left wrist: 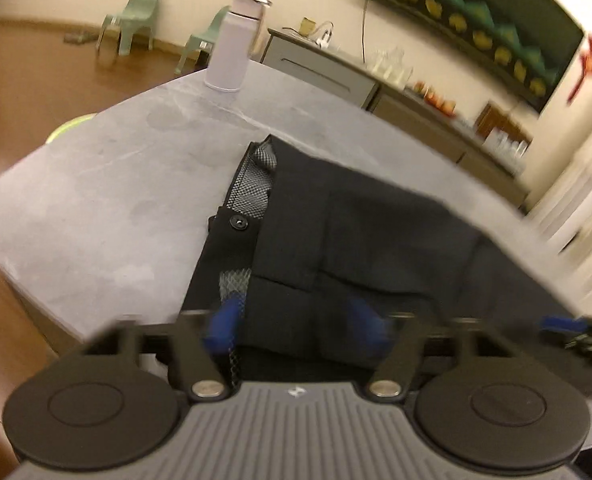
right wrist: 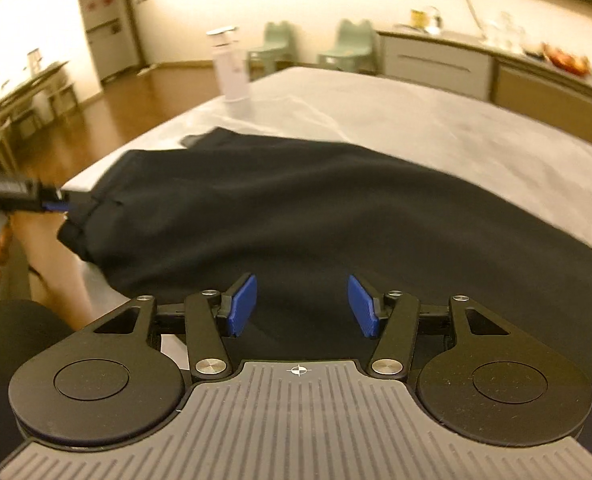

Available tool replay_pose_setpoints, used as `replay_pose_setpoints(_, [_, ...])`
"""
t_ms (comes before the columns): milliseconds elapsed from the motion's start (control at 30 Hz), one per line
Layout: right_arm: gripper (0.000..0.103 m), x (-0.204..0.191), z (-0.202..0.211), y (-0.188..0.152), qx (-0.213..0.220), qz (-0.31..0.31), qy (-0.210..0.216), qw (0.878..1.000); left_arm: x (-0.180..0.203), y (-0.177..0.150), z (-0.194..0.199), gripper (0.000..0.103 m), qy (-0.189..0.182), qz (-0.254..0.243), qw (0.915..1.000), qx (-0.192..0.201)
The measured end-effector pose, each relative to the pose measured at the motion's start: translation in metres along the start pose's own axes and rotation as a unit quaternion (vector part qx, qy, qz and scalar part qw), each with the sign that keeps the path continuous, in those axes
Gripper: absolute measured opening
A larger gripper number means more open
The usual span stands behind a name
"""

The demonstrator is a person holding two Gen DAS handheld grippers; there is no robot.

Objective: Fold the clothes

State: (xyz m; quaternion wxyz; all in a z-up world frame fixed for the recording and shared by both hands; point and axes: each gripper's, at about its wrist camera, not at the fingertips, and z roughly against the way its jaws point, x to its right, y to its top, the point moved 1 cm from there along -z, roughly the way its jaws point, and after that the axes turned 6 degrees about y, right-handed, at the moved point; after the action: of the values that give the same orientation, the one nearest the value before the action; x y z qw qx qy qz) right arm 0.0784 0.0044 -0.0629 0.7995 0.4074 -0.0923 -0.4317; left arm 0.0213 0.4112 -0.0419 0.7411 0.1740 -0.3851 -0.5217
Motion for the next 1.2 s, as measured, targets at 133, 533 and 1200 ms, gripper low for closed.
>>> replay_pose_setpoints(133, [0.057,0.021,0.000,-0.014,-0.009,-0.019,-0.011,1.000,-0.005,0.013,0.001,0.004,0.020,-0.013,0.9996,0.014])
replay_pose_setpoints(533, [0.059,0.092,0.025,-0.045,-0.040,-0.049,-0.058,0.996,-0.020,-0.003,-0.010,0.036,0.061,-0.063,0.9948,-0.050])
replay_pose_setpoints(1200, [0.070,0.070,-0.033,0.112,-0.004,0.094,0.022,0.995,0.033,0.042,-0.092,0.037,0.010,-0.141,0.9866,-0.080])
